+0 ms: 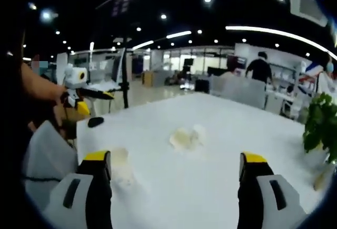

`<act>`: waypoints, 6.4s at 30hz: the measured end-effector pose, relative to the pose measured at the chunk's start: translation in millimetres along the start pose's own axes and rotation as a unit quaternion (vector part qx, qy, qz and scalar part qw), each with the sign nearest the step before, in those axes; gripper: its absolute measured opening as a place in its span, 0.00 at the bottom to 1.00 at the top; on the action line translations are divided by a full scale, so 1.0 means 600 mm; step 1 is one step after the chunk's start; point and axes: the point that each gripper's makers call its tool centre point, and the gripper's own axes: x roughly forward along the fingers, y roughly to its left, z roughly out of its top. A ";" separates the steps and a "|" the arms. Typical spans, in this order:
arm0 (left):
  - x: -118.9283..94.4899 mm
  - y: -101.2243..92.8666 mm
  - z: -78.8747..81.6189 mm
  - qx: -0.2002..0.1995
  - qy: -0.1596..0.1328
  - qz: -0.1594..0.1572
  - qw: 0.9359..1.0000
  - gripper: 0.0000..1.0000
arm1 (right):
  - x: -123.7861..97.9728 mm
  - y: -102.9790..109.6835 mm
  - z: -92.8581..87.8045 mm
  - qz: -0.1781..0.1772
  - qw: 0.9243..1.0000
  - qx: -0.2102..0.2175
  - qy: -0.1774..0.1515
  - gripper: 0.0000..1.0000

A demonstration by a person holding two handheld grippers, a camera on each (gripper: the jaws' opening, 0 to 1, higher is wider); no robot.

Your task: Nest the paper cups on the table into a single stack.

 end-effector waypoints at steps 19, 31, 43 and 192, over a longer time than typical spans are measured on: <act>0.022 -0.008 0.027 0.023 0.000 -0.028 0.999 0.98 | -0.006 0.002 -0.022 -0.005 1.000 0.013 0.016 1.00; 0.056 -0.001 0.028 0.083 0.049 -0.072 0.993 0.98 | -0.008 0.005 -0.030 -0.007 1.000 0.021 0.018 1.00; 0.117 -0.005 0.038 0.103 0.063 -0.110 0.987 0.98 | -0.006 0.002 -0.038 -0.011 0.999 0.029 0.019 1.00; 0.425 0.056 -0.031 0.215 0.177 -0.210 0.937 0.41 | 0.000 -0.045 -0.106 -0.032 0.999 0.035 0.019 1.00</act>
